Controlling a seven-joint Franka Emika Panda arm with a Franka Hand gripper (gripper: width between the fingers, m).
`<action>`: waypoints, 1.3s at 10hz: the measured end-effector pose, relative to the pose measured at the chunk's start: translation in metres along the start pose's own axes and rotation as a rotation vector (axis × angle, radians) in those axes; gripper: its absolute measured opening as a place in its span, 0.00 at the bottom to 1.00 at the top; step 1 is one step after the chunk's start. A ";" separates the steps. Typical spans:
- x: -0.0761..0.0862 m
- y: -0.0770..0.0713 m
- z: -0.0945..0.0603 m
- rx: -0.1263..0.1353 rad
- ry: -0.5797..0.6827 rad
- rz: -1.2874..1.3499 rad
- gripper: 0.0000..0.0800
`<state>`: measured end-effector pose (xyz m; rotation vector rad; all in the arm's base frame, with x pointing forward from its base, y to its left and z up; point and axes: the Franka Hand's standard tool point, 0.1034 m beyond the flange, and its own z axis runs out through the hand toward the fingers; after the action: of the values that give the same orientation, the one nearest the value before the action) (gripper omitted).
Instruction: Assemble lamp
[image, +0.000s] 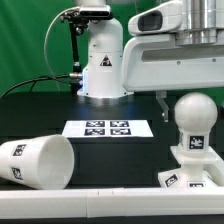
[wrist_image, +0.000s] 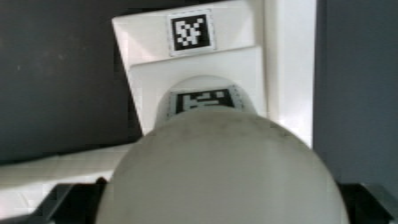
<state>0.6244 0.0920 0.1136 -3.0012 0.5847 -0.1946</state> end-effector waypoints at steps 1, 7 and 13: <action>0.001 0.001 0.000 0.000 0.000 0.115 0.72; -0.004 -0.001 0.001 0.043 -0.075 0.972 0.72; -0.004 0.000 0.001 0.052 -0.085 0.886 0.85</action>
Offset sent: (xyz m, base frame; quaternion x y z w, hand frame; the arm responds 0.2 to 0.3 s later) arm 0.0022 0.0075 0.0006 0.0450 -0.0418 0.3759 0.9246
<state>0.6212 0.0936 0.1124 -2.3814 1.7441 -0.0161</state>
